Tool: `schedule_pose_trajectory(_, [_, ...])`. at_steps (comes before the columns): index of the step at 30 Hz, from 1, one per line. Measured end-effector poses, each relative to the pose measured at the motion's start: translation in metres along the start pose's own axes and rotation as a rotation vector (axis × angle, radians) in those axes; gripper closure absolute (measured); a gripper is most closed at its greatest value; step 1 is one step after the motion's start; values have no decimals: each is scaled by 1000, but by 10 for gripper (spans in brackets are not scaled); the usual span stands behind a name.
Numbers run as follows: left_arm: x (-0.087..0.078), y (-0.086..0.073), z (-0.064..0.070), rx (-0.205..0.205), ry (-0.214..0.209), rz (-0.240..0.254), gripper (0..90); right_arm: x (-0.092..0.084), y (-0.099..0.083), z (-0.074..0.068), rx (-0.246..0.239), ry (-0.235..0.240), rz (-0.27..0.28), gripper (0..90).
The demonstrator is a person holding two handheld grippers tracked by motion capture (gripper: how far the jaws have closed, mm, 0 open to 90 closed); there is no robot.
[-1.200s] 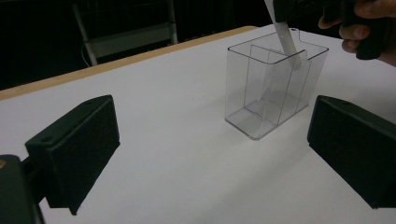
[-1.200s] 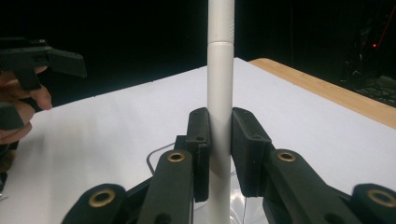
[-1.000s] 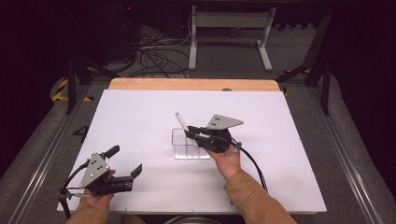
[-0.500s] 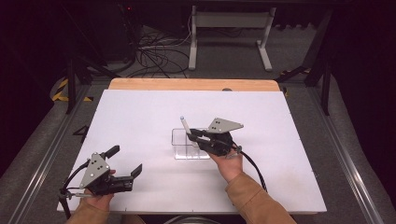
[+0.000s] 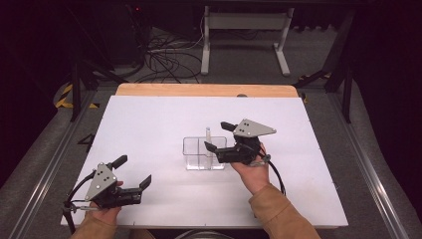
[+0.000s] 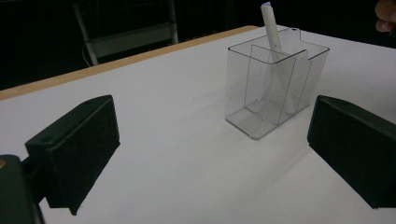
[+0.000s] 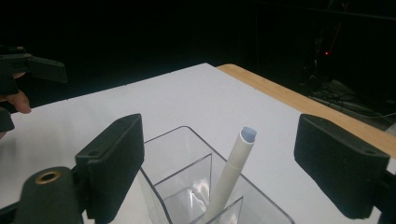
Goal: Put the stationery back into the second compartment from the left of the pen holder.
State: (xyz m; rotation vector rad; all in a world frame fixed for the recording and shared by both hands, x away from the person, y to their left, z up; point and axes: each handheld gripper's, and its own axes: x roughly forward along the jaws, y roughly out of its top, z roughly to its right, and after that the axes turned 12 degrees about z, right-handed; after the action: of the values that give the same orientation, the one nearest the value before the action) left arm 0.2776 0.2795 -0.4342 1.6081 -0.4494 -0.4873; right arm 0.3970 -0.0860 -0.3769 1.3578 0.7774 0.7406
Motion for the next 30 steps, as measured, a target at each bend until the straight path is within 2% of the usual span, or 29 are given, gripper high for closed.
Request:
schedule_pose_trajectory(5, [0, 0, 0, 0, 0, 1, 31, -7, 8, -3, -41, 2, -5, 162])
schedule_pose_trajectory(7, [0, 1, 0, 8, -1, -1, 31, -9, 9, -4, -44, 5, -3, 161])
schedule_pose_trajectory(13, [-1, 1, 0, -3, 2, 1, 31, -18, 15, -4, -53, 0, -8, 149])
schedule_pose_trajectory(19, [0, 1, 0, 7, 12, -6, 31, -34, 17, -6, -99, -24, -49, 80])
schedule_pose_trajectory(23, [-1, 1, 0, 5, 11, -9, 31, -44, 14, -6, -107, -26, -79, 29])
schedule_pose_trajectory(30, [-1, 1, 0, -1, 7, -11, 31, -71, 4, -2, -86, -31, -55, 8])
